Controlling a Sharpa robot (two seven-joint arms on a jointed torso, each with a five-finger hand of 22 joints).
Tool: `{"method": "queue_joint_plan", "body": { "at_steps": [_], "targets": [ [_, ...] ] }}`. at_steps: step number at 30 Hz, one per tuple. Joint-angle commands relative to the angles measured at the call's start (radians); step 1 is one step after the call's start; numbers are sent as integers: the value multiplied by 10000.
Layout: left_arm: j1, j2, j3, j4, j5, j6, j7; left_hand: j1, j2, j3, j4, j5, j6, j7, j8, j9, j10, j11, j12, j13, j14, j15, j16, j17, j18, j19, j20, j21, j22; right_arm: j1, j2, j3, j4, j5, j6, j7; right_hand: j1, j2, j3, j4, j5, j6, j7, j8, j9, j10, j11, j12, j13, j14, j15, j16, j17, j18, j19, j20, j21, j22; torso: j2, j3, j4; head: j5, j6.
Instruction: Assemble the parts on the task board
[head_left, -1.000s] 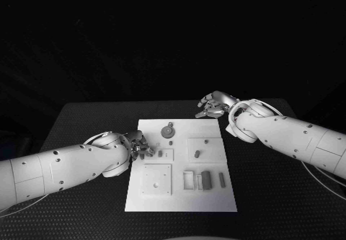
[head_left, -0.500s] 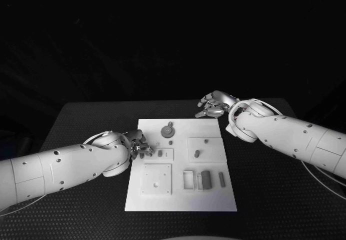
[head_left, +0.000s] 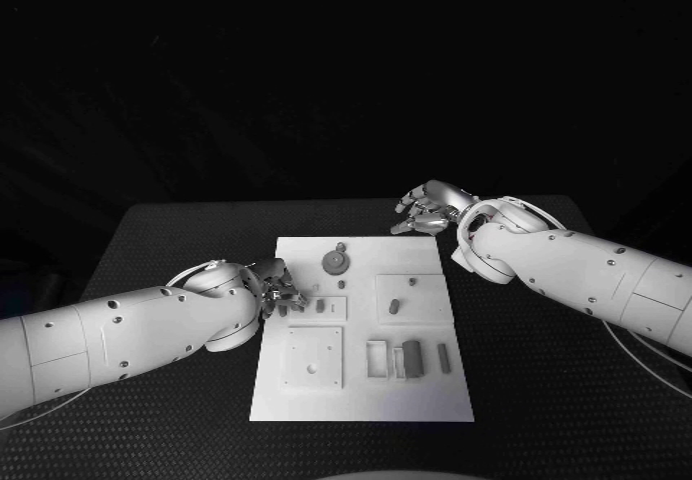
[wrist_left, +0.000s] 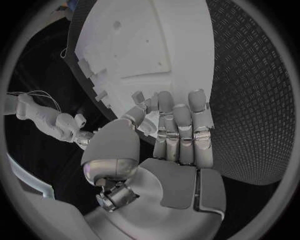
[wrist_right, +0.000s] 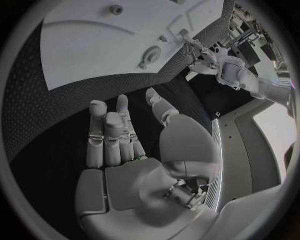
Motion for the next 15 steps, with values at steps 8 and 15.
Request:
{"method": "queue_joint_plan", "body": {
  "at_steps": [8, 15],
  "targets": [
    [-32, 17, -25, -3, -76, 378, -140, 325, 220, 510, -473, 66, 87, -5, 25, -8, 55, -4, 68, 19, 160, -253, 41, 15, 73, 152, -143, 71, 231, -4, 4, 3, 1, -5, 112, 62, -125, -14, 8, 30, 21, -14, 62, 1, -14, 29, 62, -51, 21, -94, -11, -51, 17, 444, -17, -80, -48, 144, 1, 8, -1, 7, -28],
    [-32, 19, -25, -29, -74, 435, -181, 319, 216, 509, -469, 66, 86, -5, 24, -8, 51, -4, 71, 21, 158, -254, 42, 17, 71, 150, -144, 76, 230, -4, 3, 3, 0, -4, 107, 61, -127, -14, 11, 29, 21, -14, 61, 2, -15, 30, 62, -54, 24, -94, -11, -51, 18, 444, -17, -81, -48, 145, 1, 5, 1, 5, -23]
  ]
}}
